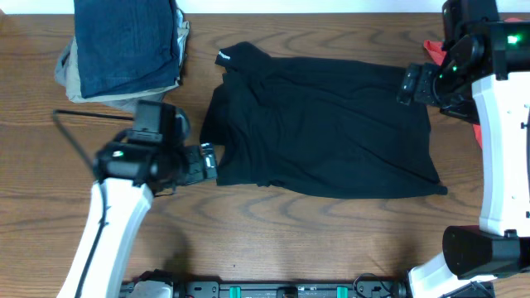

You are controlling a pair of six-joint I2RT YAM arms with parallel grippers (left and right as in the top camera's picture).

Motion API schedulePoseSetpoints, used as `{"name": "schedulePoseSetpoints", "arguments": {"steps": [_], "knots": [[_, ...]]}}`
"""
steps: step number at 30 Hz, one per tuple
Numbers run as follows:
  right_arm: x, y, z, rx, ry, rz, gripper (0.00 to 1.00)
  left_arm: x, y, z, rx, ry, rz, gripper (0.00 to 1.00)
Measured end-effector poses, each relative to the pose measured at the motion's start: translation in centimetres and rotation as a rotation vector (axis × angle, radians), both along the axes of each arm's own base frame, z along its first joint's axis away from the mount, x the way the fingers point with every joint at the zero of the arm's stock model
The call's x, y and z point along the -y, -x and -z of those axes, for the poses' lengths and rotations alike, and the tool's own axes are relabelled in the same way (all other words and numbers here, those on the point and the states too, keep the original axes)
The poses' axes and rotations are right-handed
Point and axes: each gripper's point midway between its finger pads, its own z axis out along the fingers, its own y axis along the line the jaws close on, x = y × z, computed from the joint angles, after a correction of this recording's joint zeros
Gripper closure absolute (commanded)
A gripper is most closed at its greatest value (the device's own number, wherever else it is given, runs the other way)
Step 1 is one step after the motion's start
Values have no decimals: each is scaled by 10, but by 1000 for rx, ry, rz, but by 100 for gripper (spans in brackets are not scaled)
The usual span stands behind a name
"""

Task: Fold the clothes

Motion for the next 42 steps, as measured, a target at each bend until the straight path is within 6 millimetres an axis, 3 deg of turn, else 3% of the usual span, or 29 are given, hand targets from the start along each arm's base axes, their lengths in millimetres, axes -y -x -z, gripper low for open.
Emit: {"name": "schedulePoseSetpoints", "arguments": {"steps": [3,6,11,19,22,24,29,30,36,38,42], "knots": [[-1,-1,9,-15,2,-4,1,7,-5,33,-42,30,14,0],[-1,-2,19,-30,4,-3,1,12,-11,54,-74,42,29,4],[-1,-5,40,-55,6,-3,1,28,-22,81,-106,66,92,4],[-1,-4,66,-93,8,-3,1,57,-19,114,-167,77,204,5],[-1,-4,71,-99,9,-3,1,59,-17,123,-189,76,211,12],[-1,-4,73,-100,9,-3,1,59,-18,124,-189,76,213,22],[-1,-3,78,-109,9,-3,1,59,-15,128,-212,77,210,85],[-1,-2,79,-113,10,-3,1,59,-13,129,-221,78,211,94],[-1,-1,85,-122,10,-3,1,54,7,121,-311,69,209,94],[-1,-2,89,-121,10,-3,1,54,9,110,-310,69,210,94],[-1,1,103,-142,11,-3,1,58,-5,65,-198,86,217,94]]}}
